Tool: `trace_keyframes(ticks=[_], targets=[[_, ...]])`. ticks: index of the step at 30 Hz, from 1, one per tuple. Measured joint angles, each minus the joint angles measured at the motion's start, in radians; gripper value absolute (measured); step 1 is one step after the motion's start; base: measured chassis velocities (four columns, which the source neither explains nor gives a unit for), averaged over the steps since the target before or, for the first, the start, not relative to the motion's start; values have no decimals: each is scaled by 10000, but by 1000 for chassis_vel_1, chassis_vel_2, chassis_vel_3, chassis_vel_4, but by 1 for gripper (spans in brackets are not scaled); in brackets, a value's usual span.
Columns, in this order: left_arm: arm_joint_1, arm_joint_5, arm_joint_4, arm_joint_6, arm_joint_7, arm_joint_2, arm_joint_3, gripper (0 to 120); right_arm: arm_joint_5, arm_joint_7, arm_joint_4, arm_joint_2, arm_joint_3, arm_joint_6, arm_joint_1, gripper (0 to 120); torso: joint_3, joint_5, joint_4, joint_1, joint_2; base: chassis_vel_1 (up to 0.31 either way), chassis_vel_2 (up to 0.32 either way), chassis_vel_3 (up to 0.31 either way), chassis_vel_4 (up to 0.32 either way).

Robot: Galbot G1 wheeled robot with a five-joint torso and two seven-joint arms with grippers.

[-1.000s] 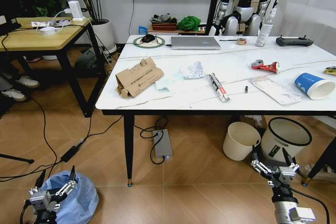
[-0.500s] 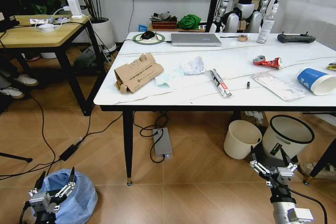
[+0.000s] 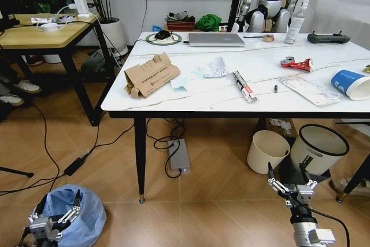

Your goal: Pick up the trash bin and place the trash from the table into it.

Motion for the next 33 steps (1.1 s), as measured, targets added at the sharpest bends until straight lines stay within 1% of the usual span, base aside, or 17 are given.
trace_keyframes(ticks=[10,15,17,22,24,29,33], targets=[[66,111,47,128,-8,-78,-32,100,11,-87,-282,0,-101,126,151,100,-229,0,1,-110,-337,0,0,0,0],[-35,182,119,170,-1,-82,24,100,37,-132,-511,0,-88,311,166,100,-454,0,0,-220,-673,0,0,0,0],[-64,174,156,170,14,-87,44,100,38,-142,-526,0,-79,322,167,100,-486,0,0,-236,-721,0,0,0,0],[-141,-397,401,191,202,12,165,100,38,-177,-570,0,-50,307,412,100,-633,-1,0,-323,-955,0,0,0,0],[-110,-600,429,242,264,173,171,100,37,-180,-583,0,-57,258,563,100,-704,-1,0,-370,-1075,0,0,0,0],[-110,-665,427,342,268,387,137,100,146,-171,-596,0,-65,142,697,100,-834,0,0,-426,-1259,0,0,0,0],[-118,-645,406,377,264,356,140,100,231,-164,-604,0,-33,77,787,100,-934,0,0,-466,-1400,0,0,0,0]])
